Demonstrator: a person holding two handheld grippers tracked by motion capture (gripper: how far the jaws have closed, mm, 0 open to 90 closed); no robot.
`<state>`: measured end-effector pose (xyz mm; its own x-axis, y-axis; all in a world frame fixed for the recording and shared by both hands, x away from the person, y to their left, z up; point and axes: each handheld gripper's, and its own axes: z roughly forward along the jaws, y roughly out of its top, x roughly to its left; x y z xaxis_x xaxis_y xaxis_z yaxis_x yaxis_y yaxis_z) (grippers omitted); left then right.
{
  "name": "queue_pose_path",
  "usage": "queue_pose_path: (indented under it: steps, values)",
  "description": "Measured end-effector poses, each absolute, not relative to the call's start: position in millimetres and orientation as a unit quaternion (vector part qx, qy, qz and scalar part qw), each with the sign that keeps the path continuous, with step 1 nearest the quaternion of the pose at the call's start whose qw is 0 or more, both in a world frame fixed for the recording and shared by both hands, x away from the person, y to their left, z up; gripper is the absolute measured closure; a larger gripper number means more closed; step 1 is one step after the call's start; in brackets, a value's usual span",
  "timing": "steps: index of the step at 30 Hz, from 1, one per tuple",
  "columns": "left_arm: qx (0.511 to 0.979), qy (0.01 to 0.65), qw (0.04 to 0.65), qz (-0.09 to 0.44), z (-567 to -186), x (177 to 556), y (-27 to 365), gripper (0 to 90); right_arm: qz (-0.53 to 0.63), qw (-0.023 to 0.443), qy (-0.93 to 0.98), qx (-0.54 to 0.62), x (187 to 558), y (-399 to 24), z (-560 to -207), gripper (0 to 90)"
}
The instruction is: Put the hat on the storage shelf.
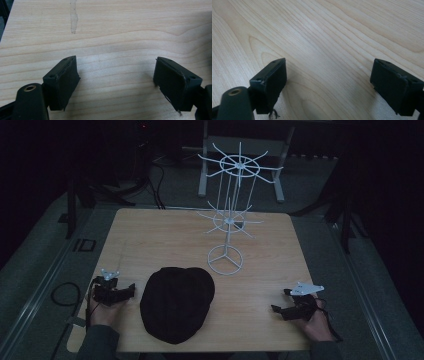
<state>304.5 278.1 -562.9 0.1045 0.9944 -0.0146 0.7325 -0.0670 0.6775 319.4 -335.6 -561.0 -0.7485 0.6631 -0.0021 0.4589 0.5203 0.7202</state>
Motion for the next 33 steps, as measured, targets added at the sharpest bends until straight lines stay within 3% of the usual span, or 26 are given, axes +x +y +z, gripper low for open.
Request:
queue_pose_path:
  steps: [2, 4, 7, 10, 26, 33]
  values:
    - [0.695, 0.624, 0.271, 0.232, -561, 304, 276, 22.8, 0.365, 0.14, 0.86, 0.326, 319, -336, -561, 13.8]
    - [0.701, 0.618, 0.274, 0.227, -558, 302, 272, 33.7, 0.365, 0.14, 0.86, 0.328, 319, -336, -561, 13.8]
    - [0.707, 0.613, 0.286, 0.207, -556, 300, 269, 41.5, 0.365, 0.14, 0.86, 0.328, 319, -336, -561, 13.8]
    - [0.71, 0.612, 0.288, 0.195, -553, 300, 267, 44.6, 0.365, 0.14, 0.86, 0.327, 319, -336, -561, 13.8]
    - [0.738, 0.549, 0.35, 0.179, -510, 296, 239, 40.2, 0.365, 0.141, 0.86, 0.327, 319, -336, -561, 13.8]
    - [0.753, 0.539, 0.338, 0.167, -515, 304, 225, 39.5, 0.365, 0.141, 0.86, 0.327, 319, -336, -561, 13.8]
